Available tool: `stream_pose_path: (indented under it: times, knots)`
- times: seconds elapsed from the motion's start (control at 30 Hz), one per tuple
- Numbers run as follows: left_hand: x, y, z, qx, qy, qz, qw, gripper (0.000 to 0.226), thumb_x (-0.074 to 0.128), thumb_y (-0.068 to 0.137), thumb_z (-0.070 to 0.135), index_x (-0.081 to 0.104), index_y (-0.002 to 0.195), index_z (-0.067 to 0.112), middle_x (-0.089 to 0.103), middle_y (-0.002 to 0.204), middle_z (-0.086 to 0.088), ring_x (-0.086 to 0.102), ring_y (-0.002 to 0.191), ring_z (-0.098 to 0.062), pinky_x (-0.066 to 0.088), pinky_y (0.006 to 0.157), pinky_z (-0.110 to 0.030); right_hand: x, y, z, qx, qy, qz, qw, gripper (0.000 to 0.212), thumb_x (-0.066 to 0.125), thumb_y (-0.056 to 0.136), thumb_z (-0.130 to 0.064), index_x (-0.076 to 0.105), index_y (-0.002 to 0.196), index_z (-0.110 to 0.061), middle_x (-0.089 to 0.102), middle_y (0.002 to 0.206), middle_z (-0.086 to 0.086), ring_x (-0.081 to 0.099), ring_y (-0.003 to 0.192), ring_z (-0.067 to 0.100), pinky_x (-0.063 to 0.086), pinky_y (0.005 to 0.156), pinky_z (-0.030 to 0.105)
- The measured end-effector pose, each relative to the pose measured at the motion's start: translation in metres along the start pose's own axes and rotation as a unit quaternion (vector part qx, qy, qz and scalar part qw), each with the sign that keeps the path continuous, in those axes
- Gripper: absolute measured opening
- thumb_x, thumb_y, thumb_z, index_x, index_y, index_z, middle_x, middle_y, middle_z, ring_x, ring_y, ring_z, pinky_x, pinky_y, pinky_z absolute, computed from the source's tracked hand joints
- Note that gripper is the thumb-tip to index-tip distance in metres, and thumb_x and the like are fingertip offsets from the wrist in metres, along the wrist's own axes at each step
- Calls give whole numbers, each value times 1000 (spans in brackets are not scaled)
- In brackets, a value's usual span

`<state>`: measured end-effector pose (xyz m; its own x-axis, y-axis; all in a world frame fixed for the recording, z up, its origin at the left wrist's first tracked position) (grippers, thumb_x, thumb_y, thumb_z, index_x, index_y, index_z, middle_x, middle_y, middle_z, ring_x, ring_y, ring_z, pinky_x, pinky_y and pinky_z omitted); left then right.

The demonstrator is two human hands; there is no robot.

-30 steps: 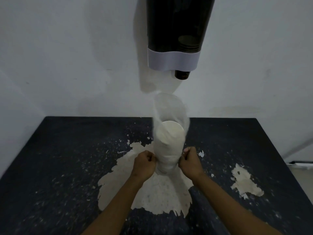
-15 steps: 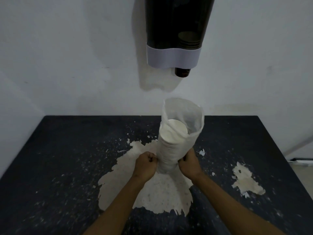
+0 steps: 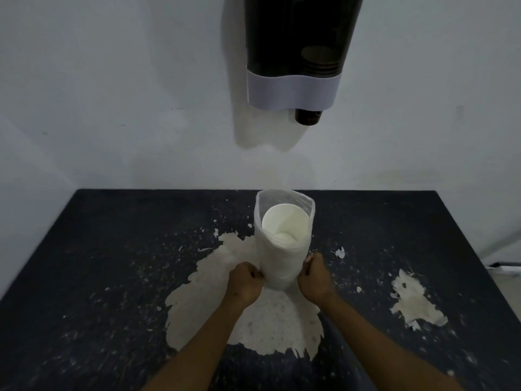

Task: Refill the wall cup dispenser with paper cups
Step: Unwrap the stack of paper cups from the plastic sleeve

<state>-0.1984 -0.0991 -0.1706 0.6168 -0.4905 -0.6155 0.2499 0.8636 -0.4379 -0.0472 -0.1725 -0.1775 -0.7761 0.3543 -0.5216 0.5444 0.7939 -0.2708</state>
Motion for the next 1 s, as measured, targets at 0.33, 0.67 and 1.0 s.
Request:
stream_pose_path:
  times: [0.33, 0.67, 1.0]
  knots:
    - [1, 2, -13, -7, -68, 7, 998, 17, 44, 98, 19, 58, 99, 11, 61, 105, -5, 54, 92, -15, 41, 81, -25, -5, 3, 8, 9, 89, 36, 995, 5, 47, 97, -9, 49, 101, -10, 61, 98, 7, 60, 88, 26, 50, 73, 21]
    - [-70, -56, 71, 401, -234, 46, 885, 102, 71, 60, 68, 26, 141, 28, 40, 145, 13, 42, 133, -7, 41, 103, -18, -60, -39, -89, -285, 120, -110, 944, 96, 88, 61, -31, 34, 140, -29, 50, 135, -19, 49, 124, 1, 44, 99, 16]
    - [-38, -41, 83, 367, -241, 93, 893, 84, 89, 58, 30, 41, 126, 39, 52, 122, 33, 51, 120, 0, 46, 95, -13, -27, -28, -87, -264, 109, -23, 958, 60, 71, 83, -18, 35, 121, -47, 42, 125, -27, 40, 112, -28, 34, 90, -4]
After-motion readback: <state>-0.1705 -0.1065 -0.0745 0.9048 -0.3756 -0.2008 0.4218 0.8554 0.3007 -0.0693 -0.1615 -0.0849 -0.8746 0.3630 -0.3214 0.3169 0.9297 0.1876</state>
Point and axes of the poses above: each hand's wrist, its own y-axis towards the middle knuckle, its own x-axis out of the palm, z = x × y, the point moved 1 cm from there along y, towards the middle knuckle
